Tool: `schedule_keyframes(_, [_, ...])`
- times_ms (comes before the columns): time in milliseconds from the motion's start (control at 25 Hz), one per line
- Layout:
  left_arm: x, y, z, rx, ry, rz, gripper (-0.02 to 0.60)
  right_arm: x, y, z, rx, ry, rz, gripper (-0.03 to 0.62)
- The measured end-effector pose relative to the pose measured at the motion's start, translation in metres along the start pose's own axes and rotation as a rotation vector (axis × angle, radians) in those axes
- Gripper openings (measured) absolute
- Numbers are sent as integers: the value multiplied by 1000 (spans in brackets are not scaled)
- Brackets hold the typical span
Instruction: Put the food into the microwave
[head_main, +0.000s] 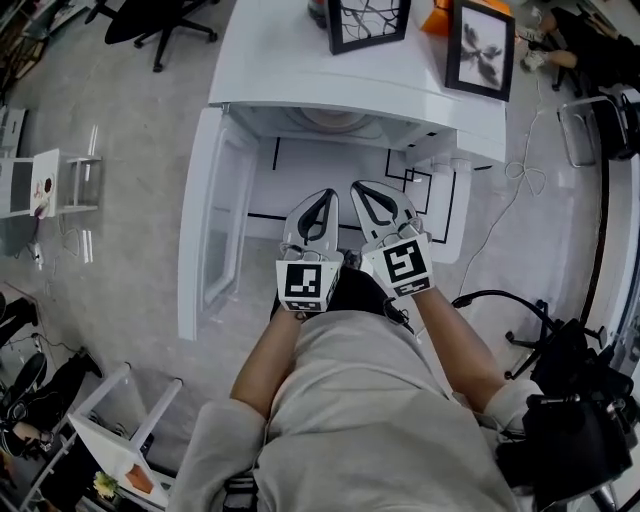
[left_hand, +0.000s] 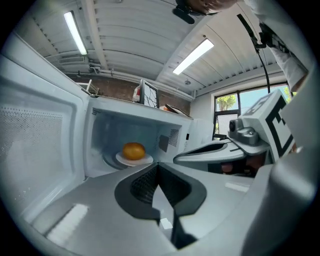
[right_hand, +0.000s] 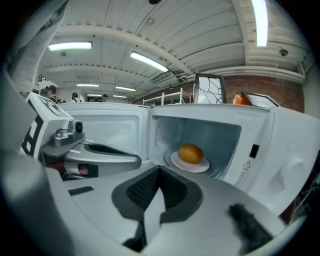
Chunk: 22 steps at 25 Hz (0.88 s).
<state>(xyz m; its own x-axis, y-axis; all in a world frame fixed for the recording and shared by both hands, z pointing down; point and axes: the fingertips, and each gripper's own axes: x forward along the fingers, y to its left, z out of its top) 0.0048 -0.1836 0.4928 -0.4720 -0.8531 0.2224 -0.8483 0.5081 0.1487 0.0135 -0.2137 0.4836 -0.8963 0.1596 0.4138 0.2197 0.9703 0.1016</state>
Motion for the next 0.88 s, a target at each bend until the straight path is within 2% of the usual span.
schedule_keyframes(200, [-5,-11,14,4,-20,-17,8,-24,10,8,67,-76,-2,11])
schedule_keyframes(400, [-6,-23,23,20,-32,-40,8,-41,8,18,76,-125,-22,11])
schedule_keyframes(880, [-11,-30,25,26,-33,-26,8,-52,2,12,68,-128,-47,11])
